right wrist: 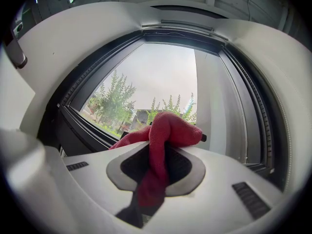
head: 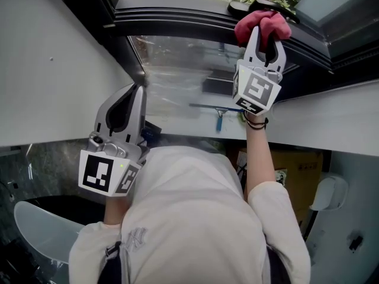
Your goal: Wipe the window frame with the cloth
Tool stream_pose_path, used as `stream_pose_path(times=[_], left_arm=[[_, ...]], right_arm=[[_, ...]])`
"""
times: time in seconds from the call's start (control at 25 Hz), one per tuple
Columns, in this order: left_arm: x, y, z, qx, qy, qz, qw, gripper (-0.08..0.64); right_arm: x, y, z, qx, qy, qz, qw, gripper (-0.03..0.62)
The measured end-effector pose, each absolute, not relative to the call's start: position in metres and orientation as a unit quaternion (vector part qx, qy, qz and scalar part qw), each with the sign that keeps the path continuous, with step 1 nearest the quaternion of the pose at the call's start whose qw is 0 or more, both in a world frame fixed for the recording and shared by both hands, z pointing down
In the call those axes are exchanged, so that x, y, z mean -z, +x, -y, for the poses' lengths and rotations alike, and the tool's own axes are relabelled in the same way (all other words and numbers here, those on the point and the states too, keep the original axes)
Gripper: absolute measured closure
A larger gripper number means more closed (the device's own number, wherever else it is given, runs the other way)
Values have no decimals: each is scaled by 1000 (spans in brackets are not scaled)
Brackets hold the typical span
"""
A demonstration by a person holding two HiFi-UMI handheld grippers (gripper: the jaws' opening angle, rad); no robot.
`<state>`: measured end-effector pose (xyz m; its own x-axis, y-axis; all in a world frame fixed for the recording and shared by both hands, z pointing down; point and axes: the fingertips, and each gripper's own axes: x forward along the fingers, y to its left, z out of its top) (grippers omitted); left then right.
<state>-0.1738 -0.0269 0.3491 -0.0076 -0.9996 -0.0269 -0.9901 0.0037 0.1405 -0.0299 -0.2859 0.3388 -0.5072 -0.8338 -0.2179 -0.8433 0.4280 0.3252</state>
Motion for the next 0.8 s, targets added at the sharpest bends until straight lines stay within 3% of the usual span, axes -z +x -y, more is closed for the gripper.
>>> stream_pose_path(times=[0.8], left_arm=[[-355,-191,15,65,686,723,45,551]], right_arm=[[-340,-46,279,-201,-489,-849,16,509]])
